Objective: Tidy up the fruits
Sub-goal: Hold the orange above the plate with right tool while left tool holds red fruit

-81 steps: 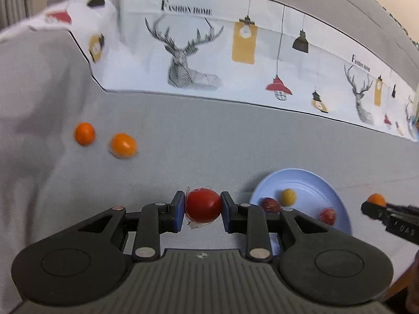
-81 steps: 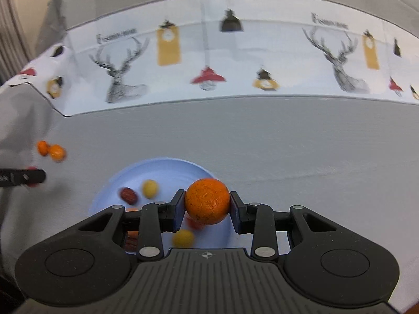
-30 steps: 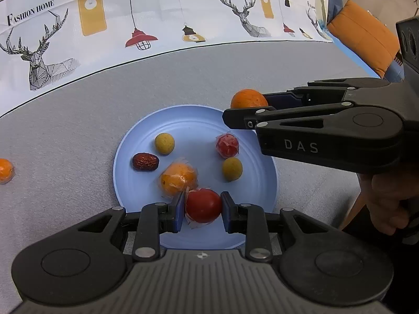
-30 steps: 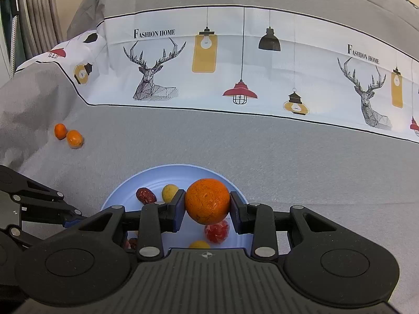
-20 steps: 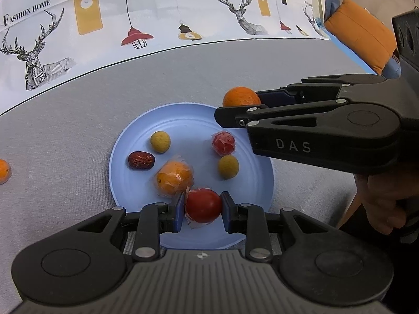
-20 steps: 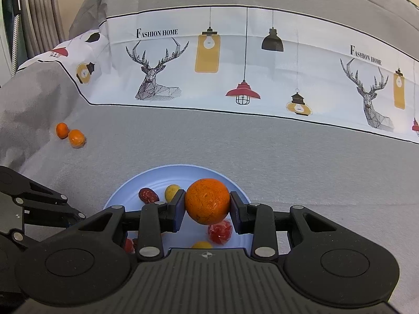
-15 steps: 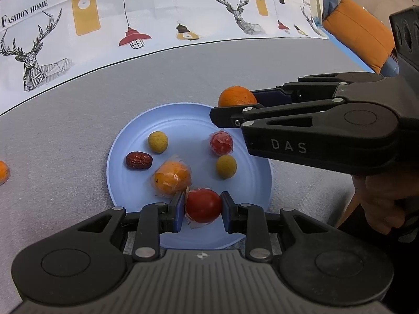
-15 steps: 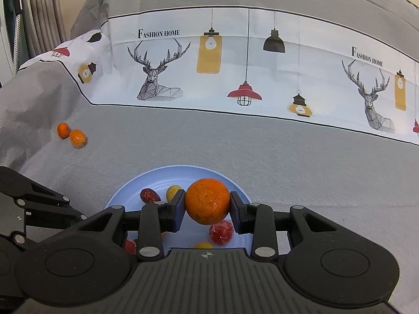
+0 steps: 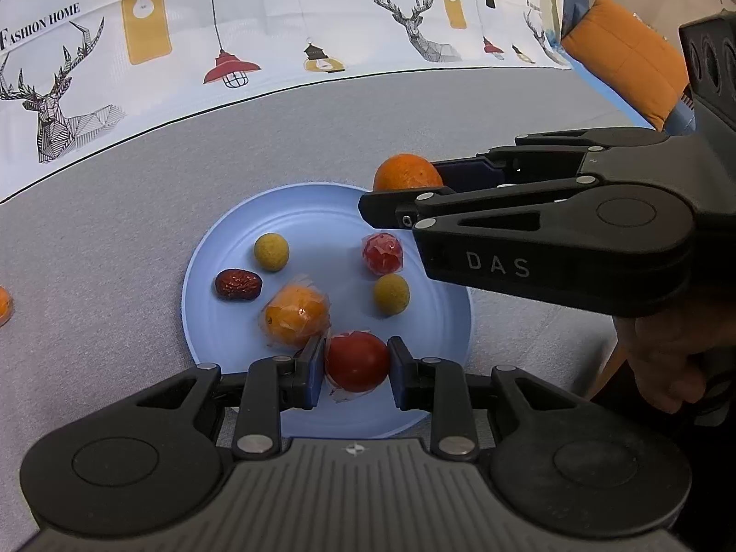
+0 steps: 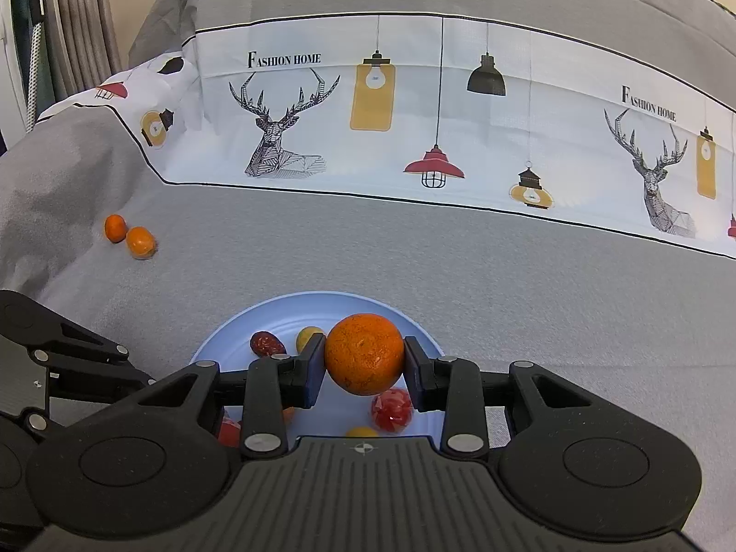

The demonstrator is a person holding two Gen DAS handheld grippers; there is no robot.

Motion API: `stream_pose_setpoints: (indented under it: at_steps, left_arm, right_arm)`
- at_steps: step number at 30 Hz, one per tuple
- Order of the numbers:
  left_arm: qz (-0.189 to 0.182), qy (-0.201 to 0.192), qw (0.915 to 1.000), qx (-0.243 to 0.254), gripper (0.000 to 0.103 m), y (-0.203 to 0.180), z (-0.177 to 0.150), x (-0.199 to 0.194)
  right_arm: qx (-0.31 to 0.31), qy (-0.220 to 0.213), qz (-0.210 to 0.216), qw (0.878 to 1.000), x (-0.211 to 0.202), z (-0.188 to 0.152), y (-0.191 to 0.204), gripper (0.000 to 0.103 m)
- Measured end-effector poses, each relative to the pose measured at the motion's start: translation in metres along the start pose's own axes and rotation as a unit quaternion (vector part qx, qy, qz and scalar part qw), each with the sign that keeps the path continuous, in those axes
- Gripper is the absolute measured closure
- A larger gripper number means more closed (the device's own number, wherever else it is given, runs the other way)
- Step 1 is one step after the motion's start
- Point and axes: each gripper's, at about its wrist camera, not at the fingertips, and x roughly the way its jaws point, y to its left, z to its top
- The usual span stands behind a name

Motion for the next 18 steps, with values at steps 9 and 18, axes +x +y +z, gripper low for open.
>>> stream_pose_setpoints:
  at_steps: [9, 18]
  left_arm:
    - [-0.002, -0.001, 1.0000, -0.001, 0.071, -0.0008, 0.0014, -0.0009]
    - [-0.004, -0.004, 1.0000, 0.000, 0.071, -0.0016, 0.0017, -0.0026]
  right_arm:
    - [0.000, 0.000, 0.000, 1.000, -0.0003, 0.0001, 0.0004, 0.066]
    - [0.000, 0.000, -0.001, 1.000, -0.0005, 0.0000, 0.0005, 0.066]
